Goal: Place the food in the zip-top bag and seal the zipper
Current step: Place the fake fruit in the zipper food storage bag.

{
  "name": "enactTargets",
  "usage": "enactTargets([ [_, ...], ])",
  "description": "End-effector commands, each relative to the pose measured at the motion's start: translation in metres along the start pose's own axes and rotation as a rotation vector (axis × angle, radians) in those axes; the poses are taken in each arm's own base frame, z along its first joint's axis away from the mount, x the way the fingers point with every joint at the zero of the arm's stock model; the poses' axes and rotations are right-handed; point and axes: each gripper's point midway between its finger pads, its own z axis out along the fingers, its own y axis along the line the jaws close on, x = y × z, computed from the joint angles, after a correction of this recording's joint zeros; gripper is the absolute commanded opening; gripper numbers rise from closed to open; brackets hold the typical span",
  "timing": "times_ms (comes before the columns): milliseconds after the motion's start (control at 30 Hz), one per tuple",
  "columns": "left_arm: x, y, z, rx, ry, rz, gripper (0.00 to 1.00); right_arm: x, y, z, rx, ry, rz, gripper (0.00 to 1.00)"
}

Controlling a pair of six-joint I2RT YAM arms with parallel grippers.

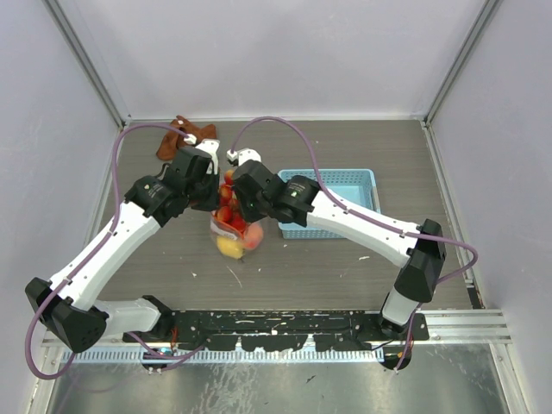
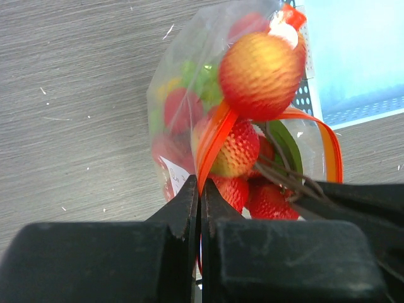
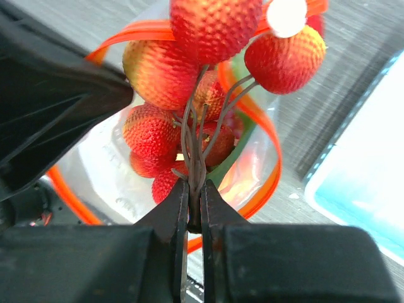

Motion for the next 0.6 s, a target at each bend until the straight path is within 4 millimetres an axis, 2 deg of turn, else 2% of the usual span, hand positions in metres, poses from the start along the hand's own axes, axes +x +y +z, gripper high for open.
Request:
enactTargets([
  [0,-0.024,-0.009,-0.017,0.055,-0.100,-0.017,0.00,-0.019,-0.020,0.005,0.133,-0.114,0.020,0.01],
  [67,-0.024,-0.009,-0.017,0.054,-0.103,-0.016,0.00,-0.022,-0.011,0.002,0.074,-0.122,-0.004,0.08],
  [133,-0.024,-0.008,-0.017,0.051,-0.102,-0.016,0.00,-0.025,0.001,-0.005,-0.003,-0.129,-0.022,0.23],
  [333,-0.024,-0.007,-0.017,0.047,-0.104,-0.016,0.00,-0.040,0.017,-0.042,-0.149,-0.182,-0.058,0.56],
  [433,-0.024,-0.007,-0.016,0.046,-0.104,-0.016,0.00,-0.048,0.014,-0.059,-0.187,-0.212,-0.065,0.62],
  [567,-0.025,-0.007,-0.017,0.045,-0.107,-0.017,0.00,-0.061,-0.015,-0.066,-0.191,-0.259,-0.002,0.64],
])
